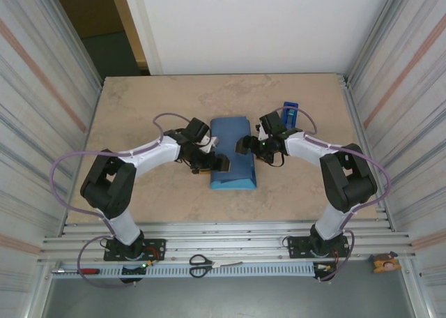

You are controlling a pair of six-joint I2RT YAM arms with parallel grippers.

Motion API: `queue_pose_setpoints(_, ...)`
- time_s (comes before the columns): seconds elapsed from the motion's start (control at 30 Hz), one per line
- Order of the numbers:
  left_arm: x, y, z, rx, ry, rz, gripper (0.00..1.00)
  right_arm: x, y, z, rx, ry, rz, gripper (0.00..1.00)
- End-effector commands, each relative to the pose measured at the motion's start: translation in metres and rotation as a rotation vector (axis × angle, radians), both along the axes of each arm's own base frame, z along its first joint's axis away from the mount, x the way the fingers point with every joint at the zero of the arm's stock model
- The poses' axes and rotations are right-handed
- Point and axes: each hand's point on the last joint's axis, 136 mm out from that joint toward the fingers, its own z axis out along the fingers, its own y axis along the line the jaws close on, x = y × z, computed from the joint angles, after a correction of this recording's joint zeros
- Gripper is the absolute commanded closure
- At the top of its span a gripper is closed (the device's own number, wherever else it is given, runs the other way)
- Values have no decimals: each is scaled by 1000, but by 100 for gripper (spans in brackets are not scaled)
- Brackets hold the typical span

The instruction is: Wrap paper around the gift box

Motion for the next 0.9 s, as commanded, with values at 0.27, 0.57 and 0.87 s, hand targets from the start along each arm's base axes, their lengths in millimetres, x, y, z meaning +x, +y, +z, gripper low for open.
queue_pose_setpoints(0.27,-9,12,-10,142,-104,-3,32,-27,-32,-37,-170,93,-31,10)
queue_pose_setpoints(0.57,0,7,-5,121,-156,30,33,-25,-28,-36,-167,89,-28,10)
queue_pose_setpoints(0.87,5,8,-10,136,-163,79,45,-25,-28,-36,-174,89,-31,10)
